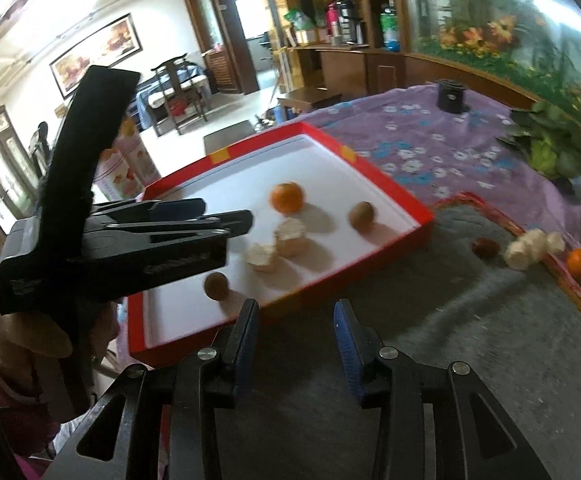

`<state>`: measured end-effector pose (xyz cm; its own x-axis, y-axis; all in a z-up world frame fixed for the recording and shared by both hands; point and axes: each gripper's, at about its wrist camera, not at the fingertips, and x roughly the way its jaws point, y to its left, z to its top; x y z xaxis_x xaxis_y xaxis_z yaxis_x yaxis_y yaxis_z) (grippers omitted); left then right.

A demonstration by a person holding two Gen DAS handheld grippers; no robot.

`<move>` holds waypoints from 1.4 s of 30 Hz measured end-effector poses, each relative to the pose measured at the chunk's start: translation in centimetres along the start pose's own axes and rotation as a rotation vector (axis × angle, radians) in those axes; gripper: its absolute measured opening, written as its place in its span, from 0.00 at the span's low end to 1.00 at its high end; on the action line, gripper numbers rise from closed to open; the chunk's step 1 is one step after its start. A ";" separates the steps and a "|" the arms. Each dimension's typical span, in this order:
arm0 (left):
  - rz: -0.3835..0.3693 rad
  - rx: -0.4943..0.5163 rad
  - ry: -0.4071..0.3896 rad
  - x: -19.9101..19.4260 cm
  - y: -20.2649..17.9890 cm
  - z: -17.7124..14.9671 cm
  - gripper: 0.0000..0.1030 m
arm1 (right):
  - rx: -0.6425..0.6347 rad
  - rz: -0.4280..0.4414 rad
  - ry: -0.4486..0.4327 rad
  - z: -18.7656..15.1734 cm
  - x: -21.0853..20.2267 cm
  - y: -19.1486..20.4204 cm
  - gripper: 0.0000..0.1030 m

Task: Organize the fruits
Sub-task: 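Open the left tool to drop its kiwi while the right tool releases its kiwi in the tray, then grasp a red date with the left tool while the right tool approaches a beige cube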

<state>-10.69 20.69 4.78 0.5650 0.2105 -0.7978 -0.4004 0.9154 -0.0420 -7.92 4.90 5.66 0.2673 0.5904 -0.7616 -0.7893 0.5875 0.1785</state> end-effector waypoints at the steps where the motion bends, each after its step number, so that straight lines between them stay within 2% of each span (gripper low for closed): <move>1: -0.005 0.008 -0.001 -0.1 -0.5 0.1 0.52 | 0.008 -0.006 -0.001 -0.1 -0.2 -0.4 0.36; 12: -0.095 0.103 0.022 0.7 -7.4 1.3 0.52 | 0.163 -0.102 -0.018 -3.4 -3.3 -8.2 0.37; 24: -0.205 0.230 0.071 3.9 -15.7 3.7 0.52 | 0.265 -0.137 -0.041 -5.1 -4.8 -13.9 0.40; 29: -0.193 0.229 0.104 6.1 -16.7 4.6 0.52 | 0.302 -0.104 -0.048 -5.7 -4.3 -15.4 0.41; 34: -0.184 0.229 0.084 6.8 -17.9 5.7 0.52 | 0.323 -0.077 -0.049 -6.0 -4.1 -16.1 0.41; 42: -0.159 0.367 0.098 8.6 -19.3 5.5 0.52 | 0.332 -0.065 -0.047 -6.4 -4.3 -16.7 0.41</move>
<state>5.81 6.75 2.06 0.5205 0.0394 -0.8529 -0.0200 0.9992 0.0340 0.57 -10.95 1.99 0.3423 0.5658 -0.7501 -0.5484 0.7686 0.3294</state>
